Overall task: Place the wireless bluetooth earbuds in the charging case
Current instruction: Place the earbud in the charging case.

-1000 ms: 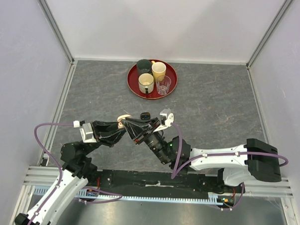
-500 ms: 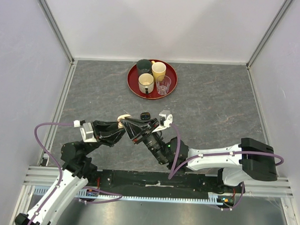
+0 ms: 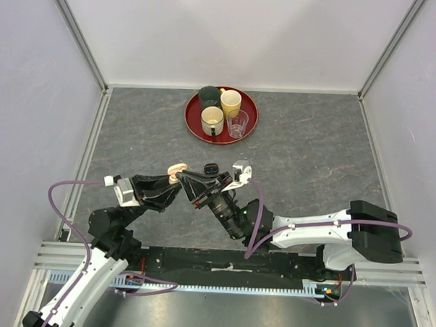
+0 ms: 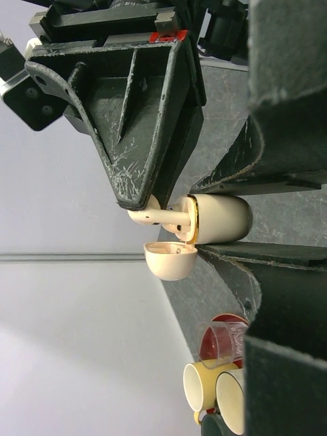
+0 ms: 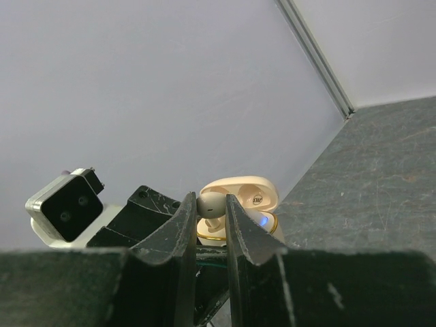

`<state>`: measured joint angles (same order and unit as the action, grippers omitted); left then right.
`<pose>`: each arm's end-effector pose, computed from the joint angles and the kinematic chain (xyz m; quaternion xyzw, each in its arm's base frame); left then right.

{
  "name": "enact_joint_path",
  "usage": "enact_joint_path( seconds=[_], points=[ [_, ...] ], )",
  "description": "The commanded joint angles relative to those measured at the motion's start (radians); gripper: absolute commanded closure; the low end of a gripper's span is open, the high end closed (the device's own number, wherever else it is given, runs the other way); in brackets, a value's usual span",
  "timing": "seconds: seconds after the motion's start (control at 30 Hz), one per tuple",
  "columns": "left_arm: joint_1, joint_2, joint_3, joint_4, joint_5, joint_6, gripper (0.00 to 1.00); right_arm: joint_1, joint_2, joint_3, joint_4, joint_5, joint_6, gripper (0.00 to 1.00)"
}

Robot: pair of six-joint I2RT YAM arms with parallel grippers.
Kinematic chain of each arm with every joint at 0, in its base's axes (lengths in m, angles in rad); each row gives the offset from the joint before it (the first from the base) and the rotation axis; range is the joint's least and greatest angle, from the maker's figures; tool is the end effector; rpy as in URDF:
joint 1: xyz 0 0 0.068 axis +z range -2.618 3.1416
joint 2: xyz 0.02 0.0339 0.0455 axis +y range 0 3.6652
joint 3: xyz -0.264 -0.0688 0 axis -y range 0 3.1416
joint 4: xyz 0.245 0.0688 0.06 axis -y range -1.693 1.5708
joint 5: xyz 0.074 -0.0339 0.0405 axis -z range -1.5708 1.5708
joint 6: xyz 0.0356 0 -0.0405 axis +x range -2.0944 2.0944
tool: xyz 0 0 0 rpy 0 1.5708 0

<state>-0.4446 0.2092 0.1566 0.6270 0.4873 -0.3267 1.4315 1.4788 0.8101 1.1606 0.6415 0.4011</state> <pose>0.0814 -0.0572 0.2727 0.2389 0.4504 -0.4275 0.7465 0.0649 0.3095 0.3200 -0.0048 0.5575 0.5474 0.6242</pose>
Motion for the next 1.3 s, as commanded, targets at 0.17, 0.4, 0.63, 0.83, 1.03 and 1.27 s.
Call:
enact_joint_path(
  seconds=[0.17, 0.4, 0.63, 0.83, 1.03, 1.27],
  points=[
    [0.003, -0.005, 0.014, 0.111, -0.049, 0.015, 0.98, 0.014, 0.009, 0.034, -0.121, 0.015, 0.008, 1.0],
    [0.003, 0.009, 0.011, 0.109, -0.03, 0.014, 0.98, 0.015, 0.014, 0.055, -0.115, 0.0, 0.005, 1.0],
    [0.003, 0.01, 0.009, 0.123, -0.044, 0.015, 0.98, 0.015, 0.02, 0.066, -0.142, 0.003, 0.013, 1.0],
    [0.003, 0.012, 0.012, 0.125, -0.055, 0.018, 0.98, 0.018, 0.014, 0.075, -0.235, 0.012, 0.022, 1.0],
    [0.003, 0.015, 0.015, 0.125, -0.053, 0.021, 0.98, 0.023, 0.011, 0.087, -0.294, 0.004, 0.016, 1.0],
    [0.003, 0.019, 0.017, 0.128, -0.056, 0.021, 0.98, 0.027, 0.0, 0.087, -0.318, 0.007, 0.018, 1.0]
  ],
)
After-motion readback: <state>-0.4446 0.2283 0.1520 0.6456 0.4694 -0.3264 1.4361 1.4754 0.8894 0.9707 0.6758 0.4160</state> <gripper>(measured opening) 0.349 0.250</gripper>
